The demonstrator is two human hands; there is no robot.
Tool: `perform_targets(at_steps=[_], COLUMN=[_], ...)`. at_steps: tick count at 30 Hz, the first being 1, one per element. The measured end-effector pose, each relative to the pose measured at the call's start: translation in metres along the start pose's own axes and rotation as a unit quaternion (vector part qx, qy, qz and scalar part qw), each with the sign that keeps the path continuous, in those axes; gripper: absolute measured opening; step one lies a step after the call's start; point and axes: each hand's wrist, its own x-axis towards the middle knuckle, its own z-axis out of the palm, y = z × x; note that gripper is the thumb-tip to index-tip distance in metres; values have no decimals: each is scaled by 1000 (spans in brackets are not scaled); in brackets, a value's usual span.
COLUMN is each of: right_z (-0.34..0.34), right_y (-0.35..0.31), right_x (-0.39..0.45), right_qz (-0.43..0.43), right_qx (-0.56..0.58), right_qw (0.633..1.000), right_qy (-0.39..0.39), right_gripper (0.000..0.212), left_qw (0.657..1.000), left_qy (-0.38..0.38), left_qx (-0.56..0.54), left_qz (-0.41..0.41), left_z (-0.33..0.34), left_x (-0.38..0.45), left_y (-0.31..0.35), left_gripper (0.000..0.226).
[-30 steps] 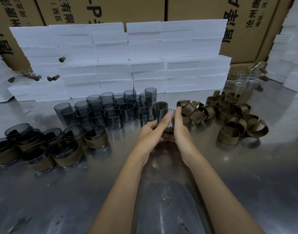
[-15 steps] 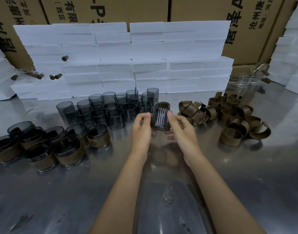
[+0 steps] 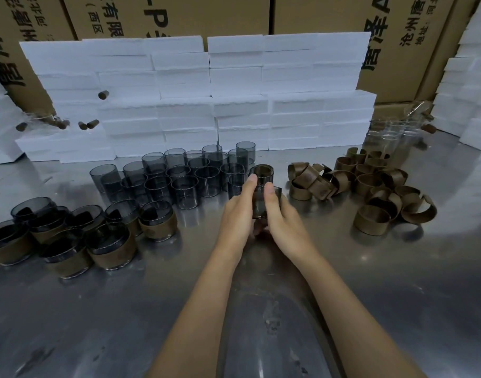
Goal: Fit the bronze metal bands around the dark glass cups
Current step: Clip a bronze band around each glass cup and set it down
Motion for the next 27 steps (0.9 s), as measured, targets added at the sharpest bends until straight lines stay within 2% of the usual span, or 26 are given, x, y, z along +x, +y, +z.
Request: perform_targets(at_steps=[5, 9, 13, 16, 21, 27], right_z=[-1, -4, -14, -22, -22, -19], right_y=[0, -2, -5, -5, -6, -9], right_x=[1, 8, 9, 8, 6, 2], right_qz=[-2, 47, 129, 145, 140, 120], right_qx=[4, 74, 239, 299, 308, 269], right_qw=[999, 991, 961, 942, 941, 956], right_qy=[35, 97, 49, 34, 28, -11], right_gripper=[94, 69, 58, 53, 45, 36], left_qw=[1000, 999, 998, 995, 994, 995], left_qy=[-21, -46, -52, -68, -46, 35], left_qx=[-20, -22, -24, 5, -21, -56], left_qz=[-6, -5, 35, 70, 95, 76], left_z=[0, 3, 2, 1, 1, 1], left_x=[-1, -2, 1, 3, 4, 6], left_y=[2, 2, -4, -8, -11, -11], left_gripper=[49, 42, 21, 42, 44, 31])
